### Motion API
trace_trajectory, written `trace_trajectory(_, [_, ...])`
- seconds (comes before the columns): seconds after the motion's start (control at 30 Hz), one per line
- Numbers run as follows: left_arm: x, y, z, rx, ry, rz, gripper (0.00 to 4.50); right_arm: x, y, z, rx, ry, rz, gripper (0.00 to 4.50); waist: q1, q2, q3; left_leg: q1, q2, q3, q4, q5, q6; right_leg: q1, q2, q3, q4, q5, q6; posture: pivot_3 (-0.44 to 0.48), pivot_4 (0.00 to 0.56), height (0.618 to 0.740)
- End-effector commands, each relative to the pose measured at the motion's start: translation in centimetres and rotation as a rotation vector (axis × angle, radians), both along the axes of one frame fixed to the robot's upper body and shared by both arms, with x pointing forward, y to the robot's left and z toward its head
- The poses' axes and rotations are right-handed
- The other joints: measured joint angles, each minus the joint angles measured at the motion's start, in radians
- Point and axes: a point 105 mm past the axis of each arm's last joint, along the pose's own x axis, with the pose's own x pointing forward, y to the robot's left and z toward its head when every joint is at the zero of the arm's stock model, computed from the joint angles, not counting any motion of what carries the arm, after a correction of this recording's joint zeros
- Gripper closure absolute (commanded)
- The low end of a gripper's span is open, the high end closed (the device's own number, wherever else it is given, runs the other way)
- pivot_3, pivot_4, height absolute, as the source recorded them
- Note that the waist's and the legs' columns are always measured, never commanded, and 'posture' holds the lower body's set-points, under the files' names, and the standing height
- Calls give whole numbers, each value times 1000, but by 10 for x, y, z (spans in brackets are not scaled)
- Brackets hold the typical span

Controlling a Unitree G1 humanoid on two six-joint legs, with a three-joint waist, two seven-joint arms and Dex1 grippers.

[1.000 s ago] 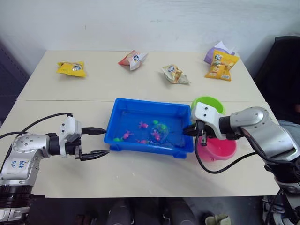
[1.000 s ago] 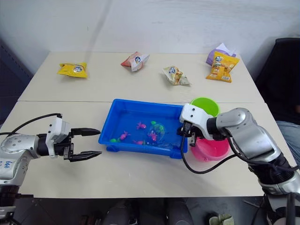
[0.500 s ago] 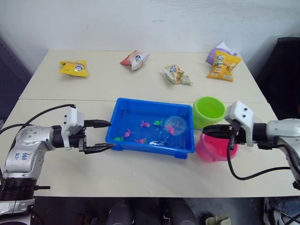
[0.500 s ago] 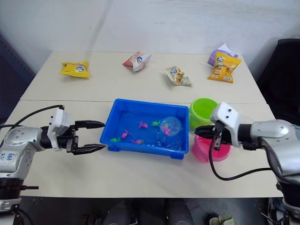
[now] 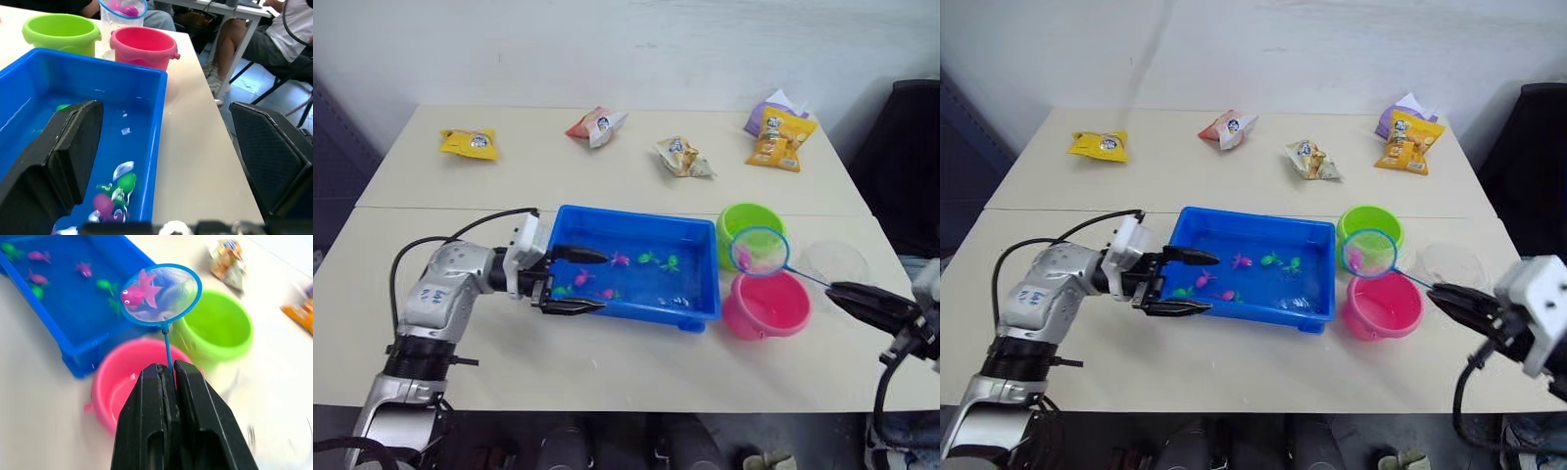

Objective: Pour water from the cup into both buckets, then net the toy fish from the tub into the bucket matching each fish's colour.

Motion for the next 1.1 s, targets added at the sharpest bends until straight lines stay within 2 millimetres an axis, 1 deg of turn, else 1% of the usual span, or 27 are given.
trace_trajectory(0.03, [0, -6, 4, 1, -30, -49, 72, -13, -6, 4, -91, -127, -70, 4500, -3, 0, 0, 0, 0, 0, 0, 0, 0, 0, 0, 0, 0, 0, 0, 0, 150, 739])
trace_trajectory(0.1, [1, -9, 4, -2, -30, -60, 72, -18, -11, -4, -169, -169, -97, 4500, -6, 2, -1, 2, 0, 1, 0, 0, 0, 1, 1, 1, 0, 0, 0, 0, 150, 739])
trace_trajectory(0.2, [1, -11, 3, -4, -30, -70, 72, -20, -14, -17, -351, -225, -75, 4500, -7, 2, -1, 7, 0, 3, -1, 0, -1, 4, 2, 3, 0, 0, 0, 0, 150, 739])
trace_trajectory(0.3, [0, -13, 3, -5, -29, -73, 72, -16, -19, -21, -524, -333, -64, 4500, -7, 2, -1, 12, 0, 3, -3, -1, -2, 10, 2, 3, -1, 0, 0, 0, 150, 739])
trace_trajectory(0.4, [-2, -13, 2, -5, -28, -74, 72, -14, -25, -23, -641, -437, -74, 4500, -6, 2, -1, 14, 0, 3, -3, -1, -2, 12, 2, 3, -2, 0, 0, 0, 150, 739])
trace_trajectory(0.53, [-2, -12, 2, -8, -29, -62, 72, -18, -23, -28, -845, -585, -33, 4500, -5, 2, -1, 14, 0, 3, -3, -1, -2, 12, 1, 3, -2, 0, 0, 0, 150, 739])
trace_trajectory(0.67, [-3, -11, 2, -14, -33, -45, 72, -22, -24, -38, -999, -663, -24, 4500, -6, 2, -1, 14, 0, 2, -3, 0, -3, 12, 0, 3, -2, 0, 0, 0, 150, 739])
trace_trajectory(0.77, [-3, -11, 2, -15, -35, -40, 72, -25, -26, -42, -1023, -719, -38, 4500, -6, 2, -1, 14, 0, 2, -3, 0, -3, 12, 0, 3, -2, 0, 0, 0, 150, 739])
trace_trajectory(0.8, [-3, -11, 2, -15, -35, -39, 72, -27, -24, -39, -1039, -764, -37, 4500, -6, 2, -1, 14, 0, 2, -3, 0, -3, 12, 0, 3, -2, 0, 0, 0, 150, 739])
trace_trajectory(0.93, [-2, -11, 1, -9, -45, -32, 72, -31, -29, -48, -1052, -771, -43, 4500, -7, 3, -1, 15, 0, 2, -4, 0, -3, 12, 0, 3, -2, -1, -1, 0, 150, 739])
trace_trajectory(1.1, [-3, -12, 2, -14, -48, -34, 72, -28, -19, -53, -1033, -816, -23, 4500, -9, 3, -1, 15, 0, 3, -4, 0, -3, 12, 0, 3, -2, -1, -1, 0, 150, 739])
